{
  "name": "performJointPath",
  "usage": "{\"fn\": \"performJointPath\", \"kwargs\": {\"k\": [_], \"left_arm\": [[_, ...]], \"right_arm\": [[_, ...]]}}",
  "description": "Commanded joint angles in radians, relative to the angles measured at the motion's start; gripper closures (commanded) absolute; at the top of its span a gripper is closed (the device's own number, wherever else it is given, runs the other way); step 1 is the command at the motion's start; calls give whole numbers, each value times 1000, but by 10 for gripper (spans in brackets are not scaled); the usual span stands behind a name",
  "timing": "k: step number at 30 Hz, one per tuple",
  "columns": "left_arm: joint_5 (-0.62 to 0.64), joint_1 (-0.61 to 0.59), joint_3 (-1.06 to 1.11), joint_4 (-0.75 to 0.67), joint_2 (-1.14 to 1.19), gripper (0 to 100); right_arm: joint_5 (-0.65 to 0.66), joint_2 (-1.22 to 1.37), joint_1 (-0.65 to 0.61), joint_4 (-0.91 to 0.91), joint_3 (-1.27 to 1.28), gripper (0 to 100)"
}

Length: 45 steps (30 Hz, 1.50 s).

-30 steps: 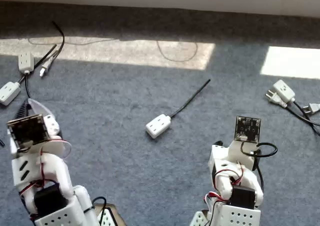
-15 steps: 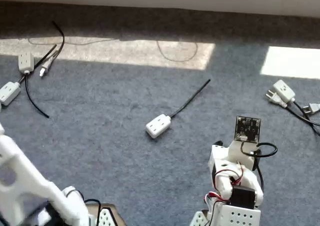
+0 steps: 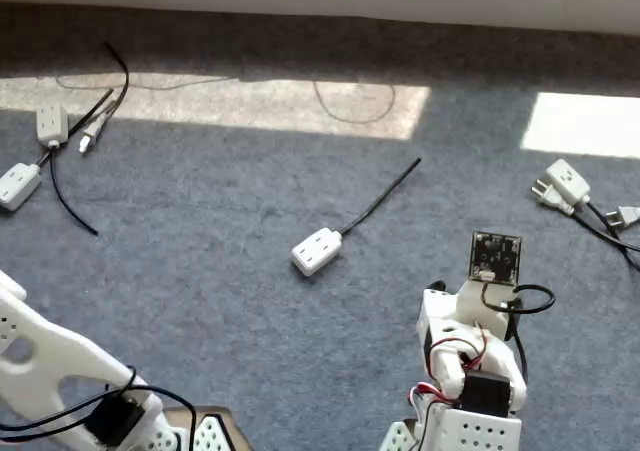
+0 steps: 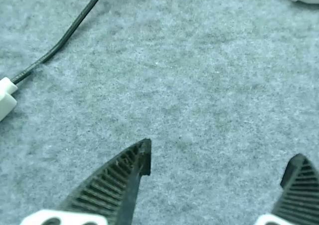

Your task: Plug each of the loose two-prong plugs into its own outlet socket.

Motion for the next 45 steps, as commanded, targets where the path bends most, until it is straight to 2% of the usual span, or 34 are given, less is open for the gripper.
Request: {"fn": "performJointPath", "kwargs": {"k": [1, 5, 10, 15, 34, 36, 40, 45], "left_arm": [[-5, -18, -297, -2, 205, 823], [-3, -31, -437, -17, 398, 823], [0, -58, -417, -175, 513, 825], [2, -65, -423, -265, 591, 825], [0, -21, -424, -316, 739, 828], [0, -18, -424, -316, 742, 858], [0, -16, -426, -311, 736, 992], [0, -15, -432, -304, 733, 995]], "right_arm": [[8, -4, -13, -8, 148, 601], [8, -4, -13, -8, 148, 601], [8, -4, -13, -8, 148, 601], [8, -4, -13, -8, 148, 601], [8, -4, -13, -8, 148, 601], [8, -5, -13, -8, 148, 601], [8, -5, -13, -10, 148, 601], [8, -5, -13, -13, 148, 601]]}}
